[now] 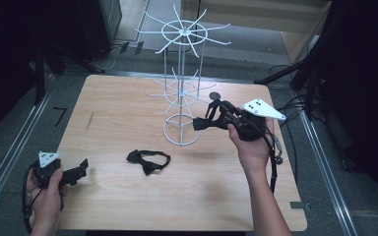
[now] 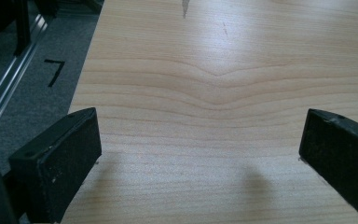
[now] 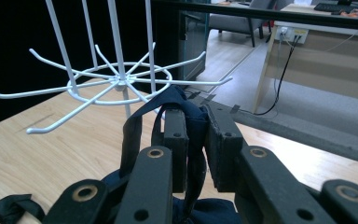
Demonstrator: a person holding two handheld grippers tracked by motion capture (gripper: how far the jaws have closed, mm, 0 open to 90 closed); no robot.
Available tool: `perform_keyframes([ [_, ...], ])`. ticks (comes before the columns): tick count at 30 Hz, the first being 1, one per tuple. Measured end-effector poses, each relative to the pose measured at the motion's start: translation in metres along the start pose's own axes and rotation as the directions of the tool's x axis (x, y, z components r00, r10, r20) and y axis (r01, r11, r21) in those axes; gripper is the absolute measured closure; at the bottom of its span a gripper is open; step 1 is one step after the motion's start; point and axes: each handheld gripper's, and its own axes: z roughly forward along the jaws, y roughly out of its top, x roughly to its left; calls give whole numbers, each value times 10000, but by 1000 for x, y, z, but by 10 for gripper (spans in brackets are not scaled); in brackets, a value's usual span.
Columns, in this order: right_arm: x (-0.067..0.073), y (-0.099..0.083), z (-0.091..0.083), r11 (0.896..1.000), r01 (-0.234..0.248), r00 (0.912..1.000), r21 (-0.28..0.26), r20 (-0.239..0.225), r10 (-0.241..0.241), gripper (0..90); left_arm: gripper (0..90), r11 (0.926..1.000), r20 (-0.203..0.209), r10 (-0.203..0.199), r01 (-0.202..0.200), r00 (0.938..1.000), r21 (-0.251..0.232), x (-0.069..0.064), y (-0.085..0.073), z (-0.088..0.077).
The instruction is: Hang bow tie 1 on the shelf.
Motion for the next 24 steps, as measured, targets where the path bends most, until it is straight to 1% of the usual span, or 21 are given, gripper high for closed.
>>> perform_keyframes([
  [1, 0, 1, 1, 9999, 122, 9999, -9, 50, -122, 804, 0, 10000, 10, 9, -9, 10000, 19, 0, 0, 0],
  [5, 0, 2, 2, 9999, 149, 9999, -41, 56, -149, 803, 0, 10000, 34, 1, -1, 10000, 47, 0, 0, 0],
  [12, -3, 5, 6, 10000, -2, 10000, -67, 31, 2, 790, 0, 10000, 36, -3, 3, 10000, 64, 0, 0, 0],
  [15, -4, 5, 7, 10000, 59, 10000, -77, 38, -58, 790, 0, 10000, 39, -9, 8, 10000, 61, 0, 0, 0],
  [17, -5, 6, 9, 10000, -36, 10000, -80, 46, 36, 790, 0, 10000, 32, -16, 16, 10000, 72, 0, 0, 0],
  [24, -7, 5, 12, 9999, -136, 9999, -21, 71, 136, 790, 0, 10000, 51, -24, 23, 10000, 72, 1, 0, 0],
])
